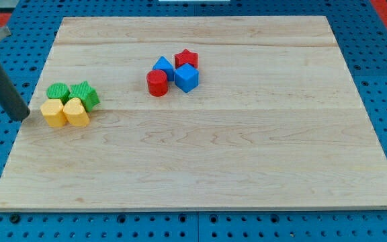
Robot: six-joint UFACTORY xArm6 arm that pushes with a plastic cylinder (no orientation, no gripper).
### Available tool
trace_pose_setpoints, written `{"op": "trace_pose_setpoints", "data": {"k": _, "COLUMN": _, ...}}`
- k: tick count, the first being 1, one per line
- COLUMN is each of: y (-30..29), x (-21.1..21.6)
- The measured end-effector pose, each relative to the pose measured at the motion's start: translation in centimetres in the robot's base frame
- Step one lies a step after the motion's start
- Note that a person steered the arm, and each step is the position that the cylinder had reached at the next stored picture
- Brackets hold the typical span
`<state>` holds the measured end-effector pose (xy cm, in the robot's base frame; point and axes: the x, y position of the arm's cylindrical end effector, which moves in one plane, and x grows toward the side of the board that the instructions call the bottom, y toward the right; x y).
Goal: Move yellow heart to the bottom of red circle
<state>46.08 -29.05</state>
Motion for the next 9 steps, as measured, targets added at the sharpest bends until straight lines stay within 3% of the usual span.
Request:
{"op": "trace_pose_setpoints", "data": {"k": 4, "y": 11.8, "x": 0.0}}
{"op": "trace_pose_setpoints", "data": {"k": 5, "y": 12.3, "x": 3.1}}
{"op": "trace_pose_setpoints", "data": {"k": 6, "y": 14.7, "x": 3.5}}
{"op": "trace_pose_setpoints", "data": {"k": 9, "y": 17.0, "x": 1.2}}
